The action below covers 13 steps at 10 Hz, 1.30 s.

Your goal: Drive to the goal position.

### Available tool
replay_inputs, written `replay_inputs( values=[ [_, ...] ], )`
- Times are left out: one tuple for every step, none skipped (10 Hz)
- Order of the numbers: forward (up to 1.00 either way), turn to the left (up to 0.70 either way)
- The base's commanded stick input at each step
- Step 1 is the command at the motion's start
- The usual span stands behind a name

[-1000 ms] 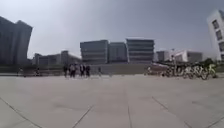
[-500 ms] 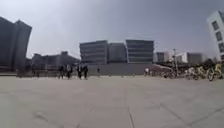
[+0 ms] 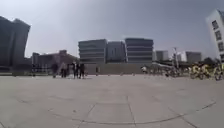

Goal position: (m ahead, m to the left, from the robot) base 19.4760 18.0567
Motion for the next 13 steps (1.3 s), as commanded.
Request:
replay_inputs(
  values=[
    [1.0,0.29],
    [1.0,0.1],
    [1.0,0.02],
    [1.0,0.0],
    [1.0,0.0],
    [1.0,0.0],
    [1.0,0.0],
    [1.0,0.0],
    [1.0,0.0],
    [1.0,0.0],
    [1.0,0.0],
    [1.0,0.0],
    [1.0,0.0]
  ],
)
